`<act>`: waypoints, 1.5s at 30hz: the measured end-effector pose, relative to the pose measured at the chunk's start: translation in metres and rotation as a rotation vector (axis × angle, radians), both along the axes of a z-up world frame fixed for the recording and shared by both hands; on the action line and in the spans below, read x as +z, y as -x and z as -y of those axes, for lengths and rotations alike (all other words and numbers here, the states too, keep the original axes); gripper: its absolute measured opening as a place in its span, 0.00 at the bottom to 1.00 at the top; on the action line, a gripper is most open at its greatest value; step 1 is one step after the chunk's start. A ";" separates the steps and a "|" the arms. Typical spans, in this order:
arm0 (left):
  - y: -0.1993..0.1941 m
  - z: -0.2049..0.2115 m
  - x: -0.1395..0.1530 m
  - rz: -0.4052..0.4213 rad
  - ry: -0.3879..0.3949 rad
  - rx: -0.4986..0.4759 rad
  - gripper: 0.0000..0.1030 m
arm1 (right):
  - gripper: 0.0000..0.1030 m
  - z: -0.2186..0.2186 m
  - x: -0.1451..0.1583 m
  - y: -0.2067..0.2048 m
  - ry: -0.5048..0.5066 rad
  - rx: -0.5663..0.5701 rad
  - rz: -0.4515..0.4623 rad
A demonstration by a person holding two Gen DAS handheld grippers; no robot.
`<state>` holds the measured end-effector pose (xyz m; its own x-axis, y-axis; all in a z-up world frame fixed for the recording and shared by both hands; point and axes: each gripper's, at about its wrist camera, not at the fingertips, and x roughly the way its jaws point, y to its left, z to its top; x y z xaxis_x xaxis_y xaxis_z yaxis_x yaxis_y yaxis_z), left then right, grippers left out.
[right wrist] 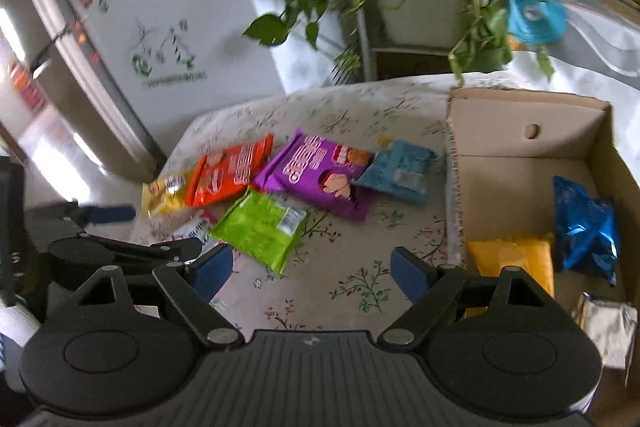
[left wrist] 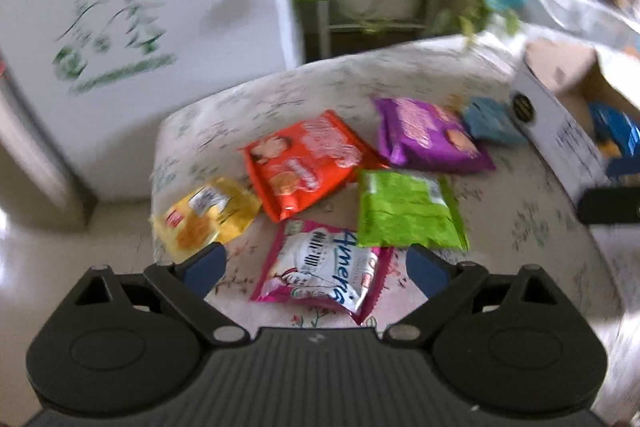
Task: Organize snacks
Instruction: 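Move both tools back over the remaining snack bags on the table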
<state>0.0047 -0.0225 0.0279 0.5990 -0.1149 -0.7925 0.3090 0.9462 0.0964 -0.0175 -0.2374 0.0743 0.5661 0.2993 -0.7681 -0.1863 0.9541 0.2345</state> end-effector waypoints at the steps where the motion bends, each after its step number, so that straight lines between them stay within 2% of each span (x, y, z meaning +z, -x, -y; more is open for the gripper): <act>1: 0.000 0.000 -0.003 -0.002 -0.010 -0.022 0.94 | 0.88 -0.004 -0.003 -0.003 0.008 0.019 -0.005; 5: -0.008 -0.001 -0.018 -0.030 0.000 -0.062 0.93 | 0.87 -0.015 -0.014 -0.020 0.019 0.037 -0.043; 10: -0.013 0.003 -0.029 -0.027 0.001 -0.134 0.93 | 0.87 -0.028 -0.026 -0.038 -0.044 0.044 -0.093; 15: -0.024 -0.003 -0.041 -0.045 0.034 -0.118 0.95 | 0.87 -0.042 -0.040 -0.052 -0.058 0.025 -0.139; 17: -0.027 -0.008 -0.043 -0.053 0.077 -0.100 0.95 | 0.87 -0.046 -0.046 -0.057 -0.065 -0.002 -0.164; 22: -0.026 -0.013 -0.043 -0.034 0.102 -0.069 0.88 | 0.87 -0.051 -0.059 -0.067 -0.090 -0.099 -0.217; 25: -0.024 -0.015 -0.041 -0.038 0.105 -0.060 0.81 | 0.87 -0.054 -0.065 -0.071 -0.113 -0.148 -0.246; 27: -0.022 -0.017 -0.039 -0.043 0.102 -0.051 0.75 | 0.88 -0.056 -0.067 -0.072 -0.109 -0.172 -0.242; 29: -0.021 -0.020 -0.038 -0.053 0.105 -0.038 0.74 | 0.88 -0.058 -0.067 -0.072 -0.104 -0.184 -0.225; 34: -0.012 -0.022 -0.036 -0.075 0.109 -0.030 0.73 | 0.90 -0.065 -0.070 -0.077 -0.078 -0.184 -0.197; 40: -0.004 -0.023 -0.035 -0.094 0.125 -0.033 0.73 | 0.93 -0.080 -0.073 -0.079 0.024 -0.141 -0.153; 41: -0.004 -0.022 -0.035 -0.092 0.119 -0.037 0.74 | 0.93 -0.081 -0.073 -0.079 0.048 -0.133 -0.142; 45: -0.002 -0.019 -0.040 -0.080 0.077 -0.029 0.87 | 0.93 -0.086 -0.075 -0.077 0.124 -0.094 -0.116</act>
<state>0.0066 -0.0035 -0.0122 0.5299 -0.1939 -0.8256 0.3405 0.9402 -0.0023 0.0599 -0.1514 -0.0010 0.4926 0.1480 -0.8576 -0.0732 0.9890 0.1287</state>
